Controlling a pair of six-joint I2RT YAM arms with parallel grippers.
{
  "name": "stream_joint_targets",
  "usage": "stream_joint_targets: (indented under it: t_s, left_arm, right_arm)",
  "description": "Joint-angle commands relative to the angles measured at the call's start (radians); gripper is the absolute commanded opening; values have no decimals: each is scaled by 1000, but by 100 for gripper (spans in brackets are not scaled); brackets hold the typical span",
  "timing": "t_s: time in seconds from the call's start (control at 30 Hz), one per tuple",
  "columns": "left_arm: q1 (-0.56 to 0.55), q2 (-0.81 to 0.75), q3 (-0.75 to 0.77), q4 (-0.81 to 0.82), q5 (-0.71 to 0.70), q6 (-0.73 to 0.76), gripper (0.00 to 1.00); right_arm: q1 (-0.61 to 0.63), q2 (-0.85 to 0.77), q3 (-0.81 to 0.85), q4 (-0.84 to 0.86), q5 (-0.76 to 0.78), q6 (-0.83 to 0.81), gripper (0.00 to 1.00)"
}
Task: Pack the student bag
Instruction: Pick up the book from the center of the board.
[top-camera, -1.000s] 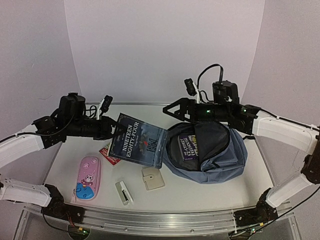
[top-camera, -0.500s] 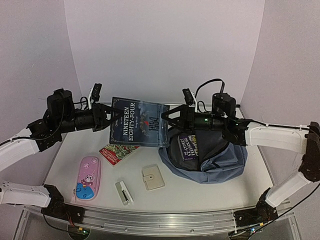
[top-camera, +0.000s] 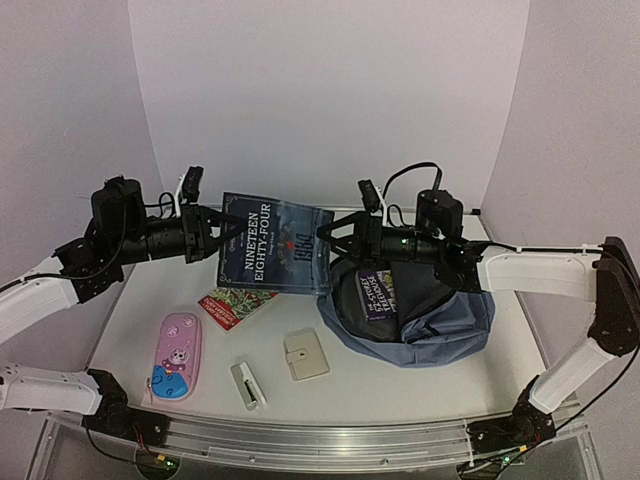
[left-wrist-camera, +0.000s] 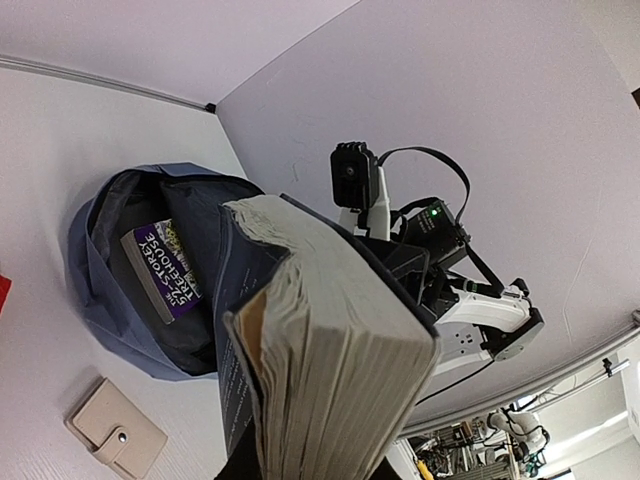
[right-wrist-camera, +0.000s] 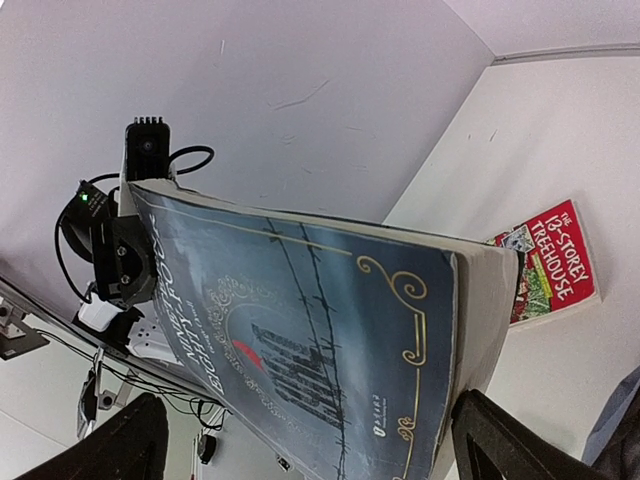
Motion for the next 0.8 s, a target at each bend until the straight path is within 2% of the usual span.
stream_joint_targets:
  t_s: [0.0,0.3,0.47,0.6,0.67,0.77]
  left_arm:
    - [-4,-76,57,217,54,-19,0]
    - [-2,-140,64,126,3,16,0]
    - [-3,-118,75,134,41,8,0]
    - [-3,-61,76,214,117,-22,0]
    - [-3,-37,78,247,143,-32,0]
    - [-3,-21,81,251,138,-26,0]
  right_arm:
    - [2,12,-1,33,3,13,98]
    - [-16,-7,-27,34,3,15,98]
    - [-15,-17,-22,112,-127,38,98]
    - [-15,-27,-22,188,-196,79,97]
    - [-14,-30,-22,211,-209,91,93]
    - [-11,-29,-32,288,-248,146,75]
